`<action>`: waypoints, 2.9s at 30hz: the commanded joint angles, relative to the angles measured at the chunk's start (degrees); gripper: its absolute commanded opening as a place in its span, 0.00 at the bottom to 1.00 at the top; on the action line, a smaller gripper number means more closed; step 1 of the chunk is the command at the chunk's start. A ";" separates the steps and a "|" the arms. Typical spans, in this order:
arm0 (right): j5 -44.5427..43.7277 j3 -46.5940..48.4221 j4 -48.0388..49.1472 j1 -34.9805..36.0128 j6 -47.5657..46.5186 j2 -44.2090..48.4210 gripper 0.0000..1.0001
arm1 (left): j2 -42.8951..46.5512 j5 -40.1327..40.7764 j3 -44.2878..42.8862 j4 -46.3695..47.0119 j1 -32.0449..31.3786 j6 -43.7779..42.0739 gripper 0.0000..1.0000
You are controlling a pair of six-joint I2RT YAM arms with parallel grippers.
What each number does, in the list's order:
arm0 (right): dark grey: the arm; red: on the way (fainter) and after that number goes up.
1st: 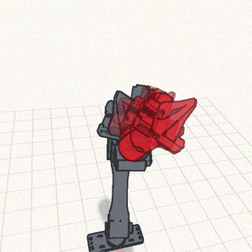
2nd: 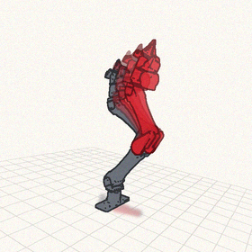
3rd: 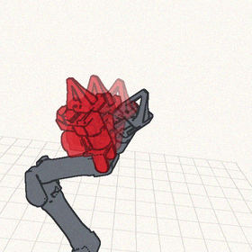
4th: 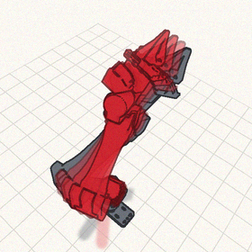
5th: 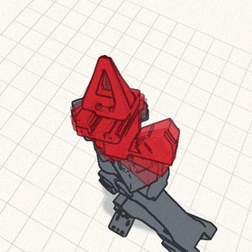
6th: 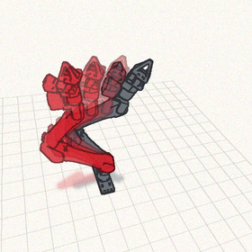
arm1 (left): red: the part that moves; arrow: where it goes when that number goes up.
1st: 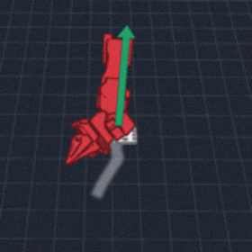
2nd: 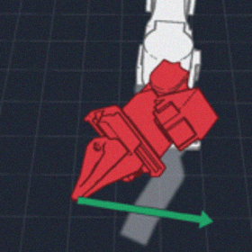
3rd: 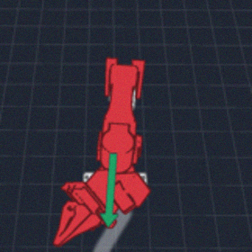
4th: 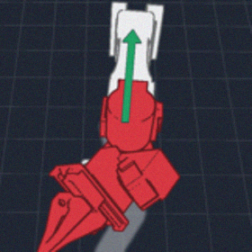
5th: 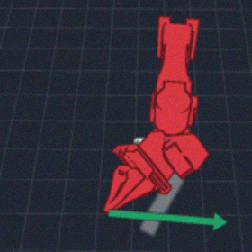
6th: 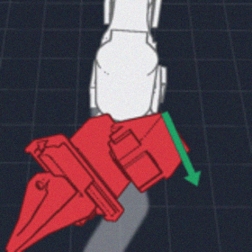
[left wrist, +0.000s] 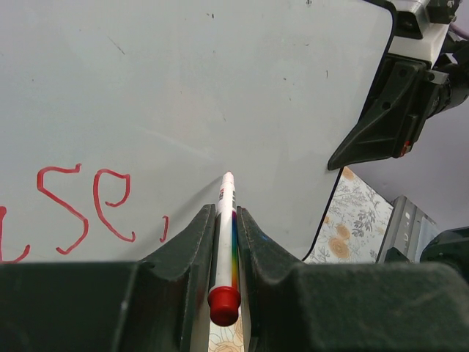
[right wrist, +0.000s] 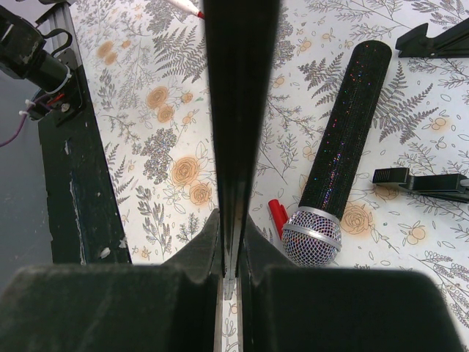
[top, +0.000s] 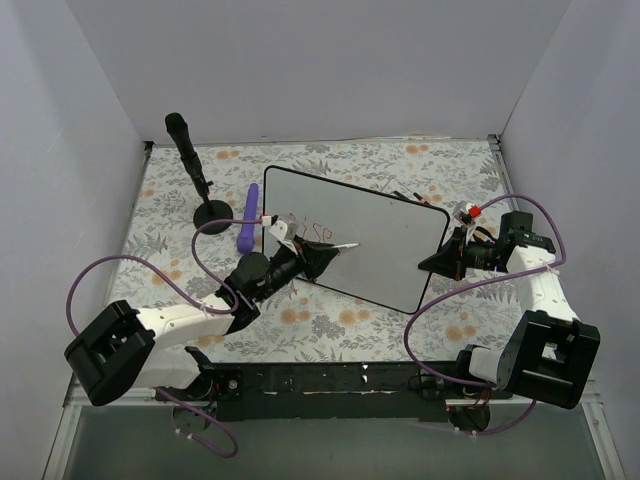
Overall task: Write a sentence on the whiteboard
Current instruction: Write with the whiteboard marker without the cap on the whiteboard.
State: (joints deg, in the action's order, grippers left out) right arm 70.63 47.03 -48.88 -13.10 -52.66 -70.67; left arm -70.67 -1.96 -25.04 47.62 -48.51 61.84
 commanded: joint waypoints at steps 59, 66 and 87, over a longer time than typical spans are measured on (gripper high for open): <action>-2.25 0.88 1.42 0.71 -1.30 0.10 0.01 | 2.74 4.86 1.39 -8.33 1.23 -3.22 0.00; -2.25 0.96 1.42 0.62 -1.30 0.19 0.01 | 1.42 2.40 1.22 -7.36 1.23 -2.52 0.00; -2.34 0.96 1.33 0.71 -1.30 0.19 0.01 | -1.66 -1.21 -3.17 -6.22 1.23 -3.48 0.00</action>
State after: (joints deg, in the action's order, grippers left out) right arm 70.24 47.03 -48.07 -13.10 -51.66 -70.89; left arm -72.14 -3.95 -25.54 41.12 -47.72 59.81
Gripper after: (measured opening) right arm 0.091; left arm 0.141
